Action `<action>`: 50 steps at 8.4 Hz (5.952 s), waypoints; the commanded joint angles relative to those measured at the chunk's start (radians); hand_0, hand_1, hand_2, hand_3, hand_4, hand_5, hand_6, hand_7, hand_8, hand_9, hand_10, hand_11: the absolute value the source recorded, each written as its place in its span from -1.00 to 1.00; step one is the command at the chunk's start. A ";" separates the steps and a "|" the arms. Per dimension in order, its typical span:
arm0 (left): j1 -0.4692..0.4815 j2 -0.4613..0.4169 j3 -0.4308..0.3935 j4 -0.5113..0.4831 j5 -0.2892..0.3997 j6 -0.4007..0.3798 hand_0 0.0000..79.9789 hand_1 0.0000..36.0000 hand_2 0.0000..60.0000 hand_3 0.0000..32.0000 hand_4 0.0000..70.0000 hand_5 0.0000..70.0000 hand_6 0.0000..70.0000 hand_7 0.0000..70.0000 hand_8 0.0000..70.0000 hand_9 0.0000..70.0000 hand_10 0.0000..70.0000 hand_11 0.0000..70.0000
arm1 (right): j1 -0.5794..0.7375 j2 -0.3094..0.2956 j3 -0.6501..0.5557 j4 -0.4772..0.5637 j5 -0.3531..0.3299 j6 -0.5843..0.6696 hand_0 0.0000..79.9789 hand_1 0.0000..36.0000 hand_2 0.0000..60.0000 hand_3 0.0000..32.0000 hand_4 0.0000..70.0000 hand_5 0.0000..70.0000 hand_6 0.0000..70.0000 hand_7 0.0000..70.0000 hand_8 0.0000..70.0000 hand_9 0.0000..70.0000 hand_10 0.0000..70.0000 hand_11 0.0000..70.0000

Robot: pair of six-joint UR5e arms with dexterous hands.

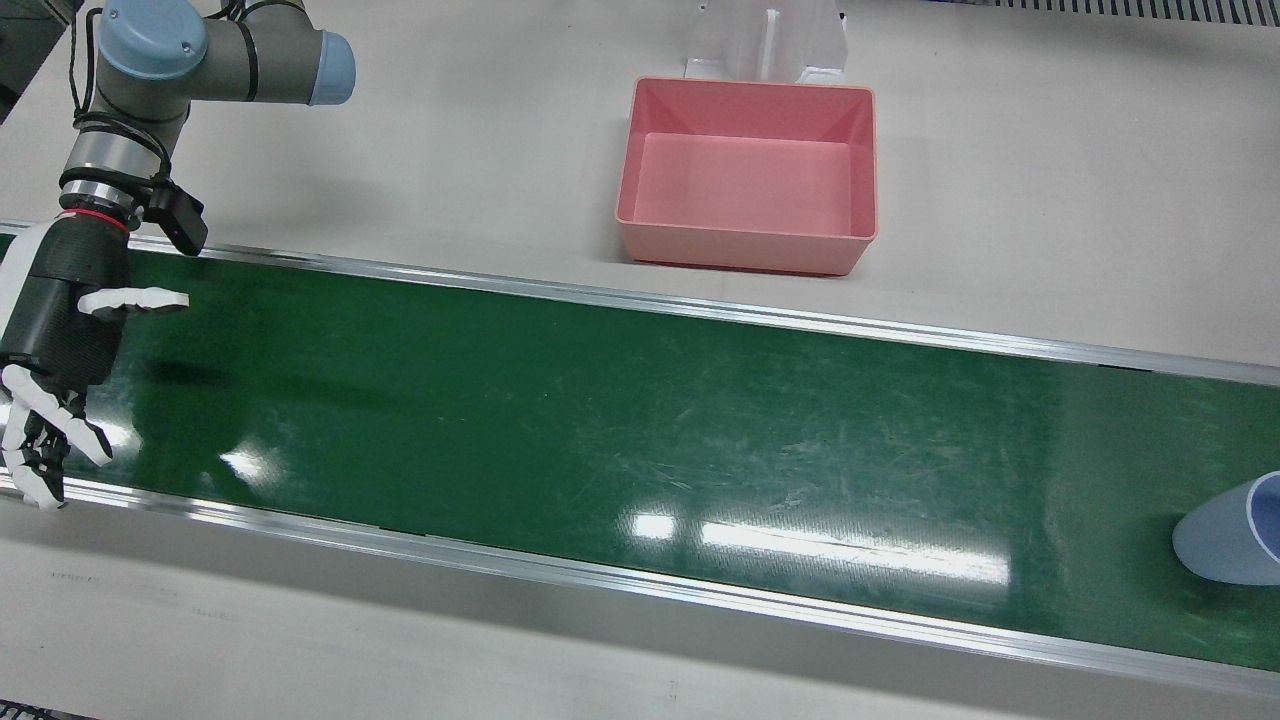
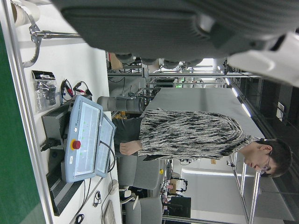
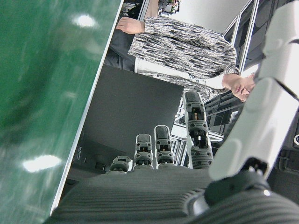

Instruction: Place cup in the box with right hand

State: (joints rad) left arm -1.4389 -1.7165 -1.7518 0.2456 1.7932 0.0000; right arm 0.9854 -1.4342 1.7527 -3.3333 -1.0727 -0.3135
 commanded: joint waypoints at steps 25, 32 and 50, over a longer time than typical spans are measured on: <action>0.000 0.000 0.000 0.001 0.000 0.000 -1.00 -1.00 -1.00 -1.00 -1.00 -1.00 -1.00 -1.00 -1.00 -1.00 -1.00 -1.00 | -0.062 0.006 0.010 -0.002 -0.007 -0.027 0.20 -0.53 -1.00 -1.00 -0.35 -0.89 -0.84 -0.31 -0.79 -0.55 -0.99 -0.95; 0.000 0.000 0.000 0.000 0.000 0.000 -1.00 -1.00 -1.00 -1.00 -1.00 -1.00 -1.00 -1.00 -1.00 -1.00 -1.00 -1.00 | -0.067 0.003 0.007 -0.003 -0.007 -0.033 0.19 -0.48 -0.86 -1.00 -0.32 -0.89 -0.83 -0.30 -0.79 -0.54 -0.97 -0.93; 0.000 0.000 0.000 0.000 0.000 0.000 -1.00 -1.00 -1.00 -1.00 -1.00 -1.00 -1.00 -1.00 -1.00 -1.00 -1.00 -1.00 | -0.820 0.073 0.703 -0.169 0.150 -0.638 1.00 1.00 1.00 -1.00 1.00 -0.23 0.16 1.00 1.00 1.00 1.00 1.00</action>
State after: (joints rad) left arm -1.4389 -1.7165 -1.7516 0.2468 1.7932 0.0000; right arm 0.3947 -1.4209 2.4573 -3.5118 -0.9794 -0.7994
